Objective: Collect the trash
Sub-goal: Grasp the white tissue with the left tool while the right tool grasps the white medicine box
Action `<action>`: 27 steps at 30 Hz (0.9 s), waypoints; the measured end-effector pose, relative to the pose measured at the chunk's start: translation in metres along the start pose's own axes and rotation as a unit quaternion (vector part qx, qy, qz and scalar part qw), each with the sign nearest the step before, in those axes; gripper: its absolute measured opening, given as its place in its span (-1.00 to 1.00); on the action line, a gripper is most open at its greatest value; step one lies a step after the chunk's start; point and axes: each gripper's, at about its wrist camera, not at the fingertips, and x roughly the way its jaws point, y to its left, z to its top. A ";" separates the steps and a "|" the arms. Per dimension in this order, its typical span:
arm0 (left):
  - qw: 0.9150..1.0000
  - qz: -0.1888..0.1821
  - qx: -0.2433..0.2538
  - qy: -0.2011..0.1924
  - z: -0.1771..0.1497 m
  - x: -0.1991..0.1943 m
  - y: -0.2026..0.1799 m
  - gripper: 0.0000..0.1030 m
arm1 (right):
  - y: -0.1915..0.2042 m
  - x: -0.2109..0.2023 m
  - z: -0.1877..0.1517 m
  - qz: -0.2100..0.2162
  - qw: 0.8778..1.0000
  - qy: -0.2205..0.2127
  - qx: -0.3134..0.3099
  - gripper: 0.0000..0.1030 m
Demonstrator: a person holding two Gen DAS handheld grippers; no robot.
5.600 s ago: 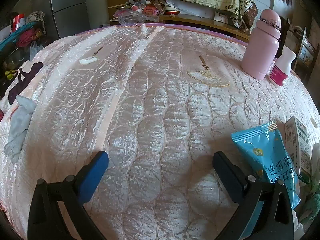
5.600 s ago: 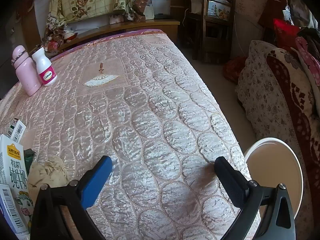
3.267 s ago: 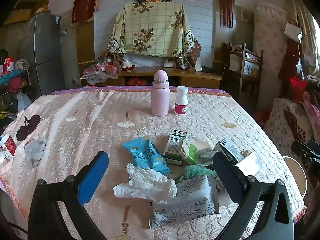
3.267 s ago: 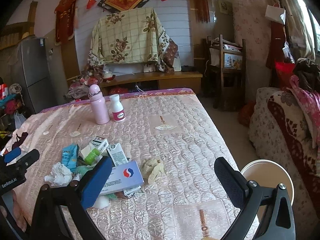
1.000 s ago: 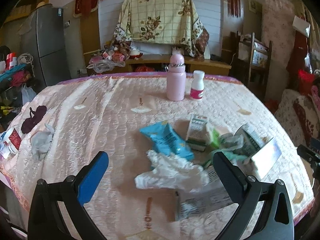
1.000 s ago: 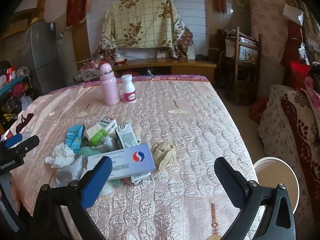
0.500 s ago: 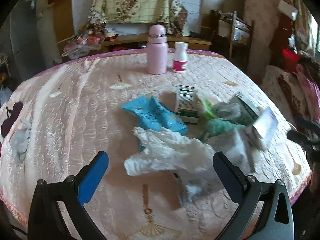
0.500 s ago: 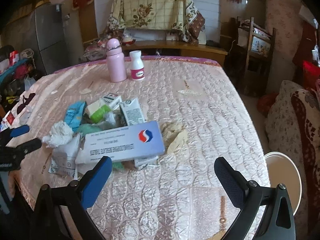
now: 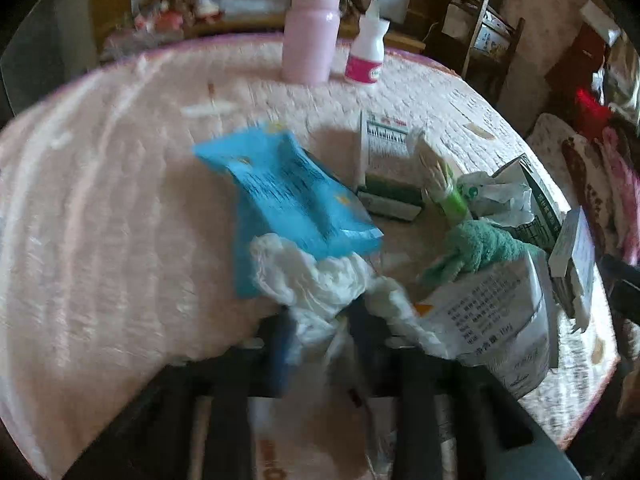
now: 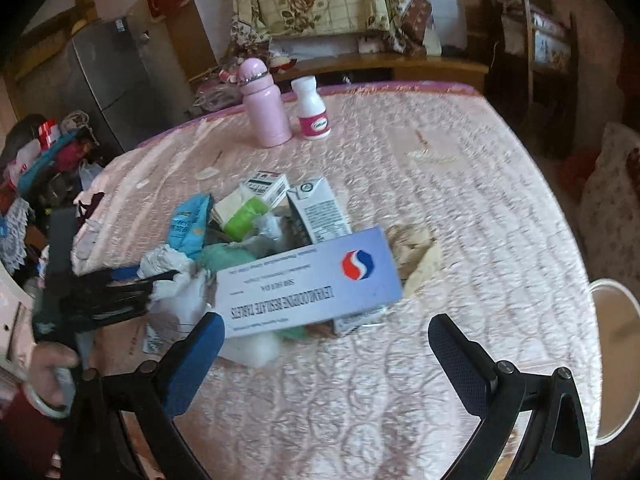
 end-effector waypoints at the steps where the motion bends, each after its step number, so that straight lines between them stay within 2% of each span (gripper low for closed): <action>1: 1.000 0.000 -0.002 -0.006 0.000 -0.003 0.002 -0.59 | 0.000 0.003 0.002 0.007 1.000 0.006 0.006 1.00; 3: 1.000 0.010 0.002 -0.020 0.001 -0.013 0.002 -0.63 | 0.000 0.006 0.007 0.014 1.000 0.007 0.013 1.00; 6: 0.999 0.008 -0.001 -0.039 0.003 -0.030 0.006 -0.65 | 0.001 0.014 0.018 -0.010 1.000 0.014 0.020 1.00; 9: 0.998 0.009 -0.001 -0.057 0.005 -0.046 0.007 -0.66 | 0.004 0.031 0.028 -0.010 0.999 0.023 0.024 1.00; 12: 0.998 0.010 0.003 -0.070 0.009 -0.059 0.006 -0.66 | 0.011 0.047 0.040 -0.026 1.000 0.012 0.005 0.84; 14: 0.997 0.010 0.005 -0.076 0.011 -0.065 0.005 -0.66 | 0.015 0.053 0.049 -0.016 1.000 0.005 -0.004 0.76; 17: 0.996 0.014 0.012 -0.083 0.011 -0.067 0.006 -0.66 | 0.011 0.038 0.057 -0.014 1.000 -0.003 0.006 0.79; 19: 0.996 0.009 0.013 -0.083 0.010 -0.069 0.006 -0.66 | 0.001 0.016 0.056 -0.003 1.000 -0.015 0.020 0.79; 22: 0.996 0.007 0.016 -0.087 0.011 -0.071 0.005 -0.66 | -0.008 0.000 0.041 0.009 1.000 0.016 0.021 0.79; 27: 0.996 -0.001 0.014 -0.091 0.013 -0.071 0.000 -0.66 | 0.000 0.003 0.014 0.019 0.999 0.042 0.028 0.78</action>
